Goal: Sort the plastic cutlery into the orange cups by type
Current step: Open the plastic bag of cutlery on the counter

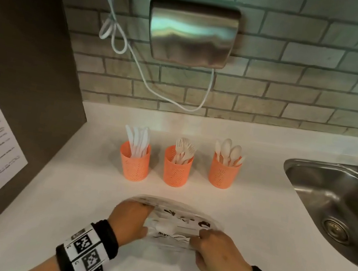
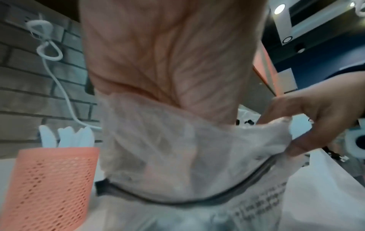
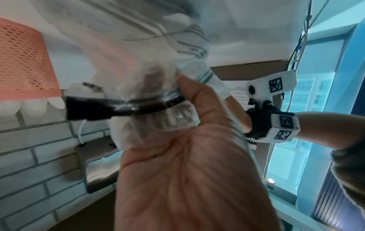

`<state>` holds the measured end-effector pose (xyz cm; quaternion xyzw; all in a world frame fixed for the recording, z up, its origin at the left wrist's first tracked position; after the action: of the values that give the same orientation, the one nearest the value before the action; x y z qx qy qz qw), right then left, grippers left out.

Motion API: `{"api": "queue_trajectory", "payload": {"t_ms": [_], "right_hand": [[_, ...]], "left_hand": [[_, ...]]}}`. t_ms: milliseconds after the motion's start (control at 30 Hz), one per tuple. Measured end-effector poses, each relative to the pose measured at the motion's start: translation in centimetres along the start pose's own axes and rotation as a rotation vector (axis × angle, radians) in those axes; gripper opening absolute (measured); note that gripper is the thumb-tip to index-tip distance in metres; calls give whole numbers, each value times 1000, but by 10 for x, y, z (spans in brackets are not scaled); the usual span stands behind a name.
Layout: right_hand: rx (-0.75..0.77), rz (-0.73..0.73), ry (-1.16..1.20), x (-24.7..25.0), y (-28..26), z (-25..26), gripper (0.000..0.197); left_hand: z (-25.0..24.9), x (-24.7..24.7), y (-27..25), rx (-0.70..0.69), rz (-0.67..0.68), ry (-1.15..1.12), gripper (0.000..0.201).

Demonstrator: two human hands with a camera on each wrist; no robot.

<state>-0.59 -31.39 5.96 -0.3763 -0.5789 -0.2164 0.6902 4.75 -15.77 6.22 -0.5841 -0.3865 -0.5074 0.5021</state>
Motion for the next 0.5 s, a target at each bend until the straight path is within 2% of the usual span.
{"api": "queue_trajectory", "payload": {"t_ms": [133, 200, 233, 300, 367, 500], "right_hand": [[-106, -126, -31, 11, 5, -7, 17], [-97, -148, -22, 20, 2, -3, 11], [-92, -144, 27, 25, 2, -3, 16], [-86, -188, 66, 28, 6, -5, 39], [-88, -174, 123, 29, 8, -5, 64], [-70, -312, 192, 32, 12, -2, 95]], "left_hand": [[-1, 6, 1, -25, -22, -10, 69], [0, 10, 4, -23, -21, -6, 73], [2, 11, 7, -17, -13, -8, 74], [4, 12, 9, -13, 0, -20, 74], [4, 15, 9, -13, 0, -25, 74], [6, 19, 10, 7, -31, -28, 70]]}}
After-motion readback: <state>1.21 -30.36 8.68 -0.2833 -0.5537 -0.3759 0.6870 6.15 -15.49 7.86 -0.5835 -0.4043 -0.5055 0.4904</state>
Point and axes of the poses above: each hand's wrist, its own y-axis towards the middle knuckle, its own x-axis out of the back of the hand, z = x × y, the point moved 7 cm from there along y, towards the middle knuckle, and after that the axes turned 13 degrees about x, right-handed, at the moved point
